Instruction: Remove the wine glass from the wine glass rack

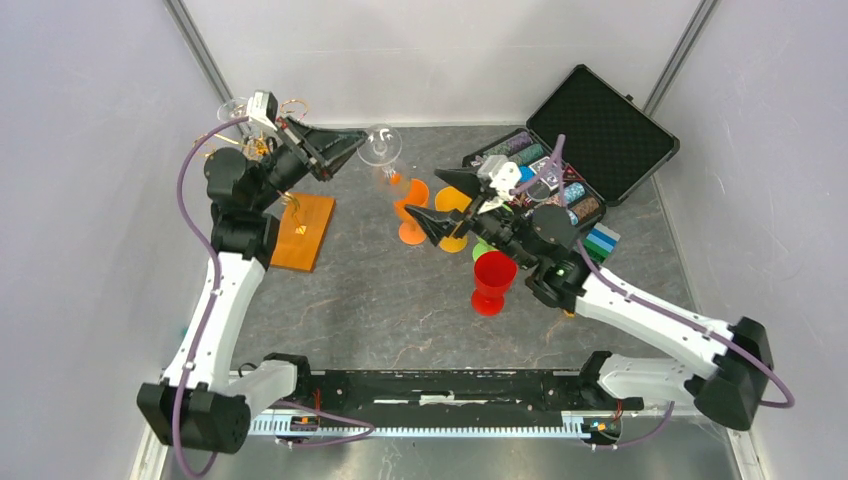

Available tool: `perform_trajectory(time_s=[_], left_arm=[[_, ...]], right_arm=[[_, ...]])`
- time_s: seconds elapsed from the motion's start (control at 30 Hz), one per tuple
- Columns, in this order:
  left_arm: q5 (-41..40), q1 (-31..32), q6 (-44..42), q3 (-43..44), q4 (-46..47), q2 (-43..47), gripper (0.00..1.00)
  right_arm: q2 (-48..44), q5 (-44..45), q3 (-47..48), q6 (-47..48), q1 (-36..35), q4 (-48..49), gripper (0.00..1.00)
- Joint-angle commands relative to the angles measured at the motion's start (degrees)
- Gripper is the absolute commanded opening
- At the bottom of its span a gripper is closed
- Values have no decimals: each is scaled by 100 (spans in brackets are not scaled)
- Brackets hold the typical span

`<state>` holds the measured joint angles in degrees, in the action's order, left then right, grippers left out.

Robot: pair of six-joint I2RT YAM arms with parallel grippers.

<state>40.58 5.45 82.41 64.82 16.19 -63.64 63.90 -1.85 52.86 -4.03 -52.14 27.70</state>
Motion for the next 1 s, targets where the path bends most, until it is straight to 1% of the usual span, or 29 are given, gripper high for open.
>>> perform_trajectory(time_s=[0.0,0.23,0.43,0.53,0.6,0.83,0.97], left_arm=[[-51,138,225,-268,-152,582,2],[-50,190,110,-496,-673,1152,2],[-41,193,33,-588,-926,1356,2],[-61,197,14,-659,-1029,1427,2],[-59,202,11,-704,-1095,1483,2],[-111,206,-32,-674,-1267,1604,2],[-114,202,1,-640,-1267,1639,2]], right_arm=[[554,-907,449,122,-24,1097,88],[1004,-1188,501,146,-34,1728,88],[1335,-1345,707,274,-51,1879,86],[1522,-1409,899,357,-51,1839,83],[1622,-1483,1055,531,-46,1770,78],[1847,-1889,1255,414,-57,1785,50],[1922,-2069,1337,412,-55,1673,38]])
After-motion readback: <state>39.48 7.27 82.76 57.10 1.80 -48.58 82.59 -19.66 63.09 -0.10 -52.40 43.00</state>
